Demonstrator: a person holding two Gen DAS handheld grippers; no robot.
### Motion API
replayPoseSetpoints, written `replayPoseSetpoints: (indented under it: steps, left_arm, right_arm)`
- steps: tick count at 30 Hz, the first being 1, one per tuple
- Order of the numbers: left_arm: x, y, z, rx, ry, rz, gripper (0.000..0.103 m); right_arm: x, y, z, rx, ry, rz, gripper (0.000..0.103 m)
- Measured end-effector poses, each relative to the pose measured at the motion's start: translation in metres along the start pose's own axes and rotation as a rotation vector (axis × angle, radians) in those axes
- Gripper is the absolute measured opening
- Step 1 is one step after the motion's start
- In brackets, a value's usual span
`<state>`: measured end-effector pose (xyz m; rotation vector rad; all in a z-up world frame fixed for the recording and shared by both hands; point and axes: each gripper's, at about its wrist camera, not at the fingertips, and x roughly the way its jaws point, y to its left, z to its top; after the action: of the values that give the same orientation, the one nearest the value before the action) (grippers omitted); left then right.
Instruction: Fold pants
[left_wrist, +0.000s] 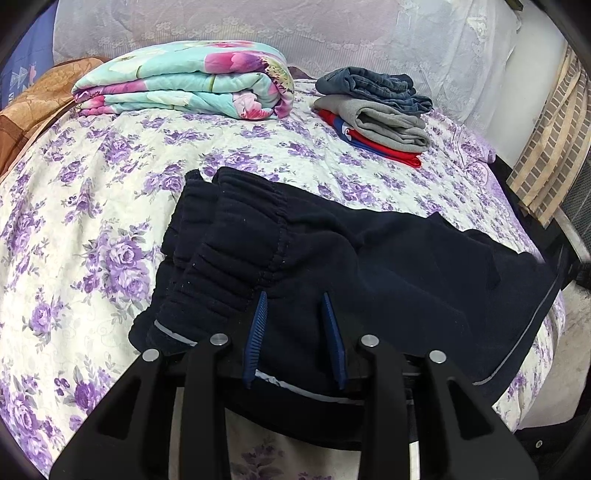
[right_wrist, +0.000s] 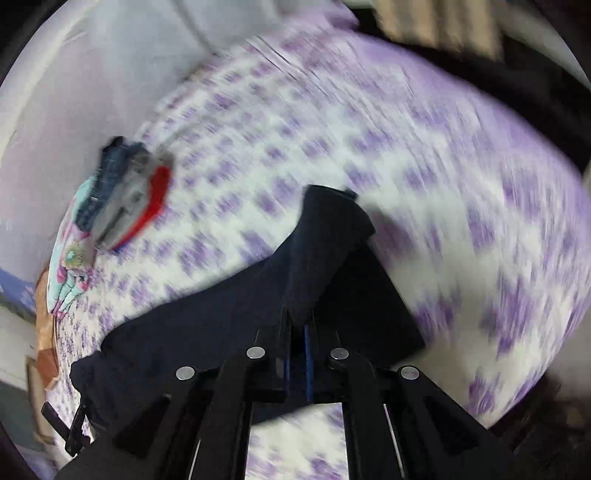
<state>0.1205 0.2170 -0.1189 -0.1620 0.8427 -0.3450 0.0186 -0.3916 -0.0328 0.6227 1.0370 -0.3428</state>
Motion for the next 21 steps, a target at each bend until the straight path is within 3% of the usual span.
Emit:
replayPoseSetpoints:
  steps: [4, 10, 12, 16, 18, 21]
  left_arm:
    - [-0.001, 0.001, -0.001, -0.011, -0.002, -0.01, 0.03]
    - [-0.002, 0.001, -0.002, -0.014, -0.005, -0.011, 0.03]
    - [-0.002, 0.001, -0.002, -0.015, -0.006, -0.011, 0.03]
    - [-0.002, 0.001, -0.002, -0.012, -0.006, -0.013, 0.032]
    - [-0.003, -0.001, -0.003, -0.003, -0.007, -0.013, 0.035]
    - [-0.002, -0.006, -0.004, 0.015, -0.008, -0.005, 0.039]
  right_arm:
    - [0.034, -0.037, -0.024, 0.072, 0.044, 0.055, 0.006]
    - [0.027, -0.029, -0.03, 0.017, 0.014, 0.066, 0.007]
    - [0.022, -0.031, -0.027, 0.004, 0.013, 0.065, 0.009]
    - [0.009, -0.045, -0.022, 0.025, -0.02, 0.038, 0.025]
    - [0.007, -0.049, -0.021, 0.029, -0.022, 0.046, 0.025]
    - [0.007, -0.045, -0.02, 0.012, -0.044, 0.054, 0.014]
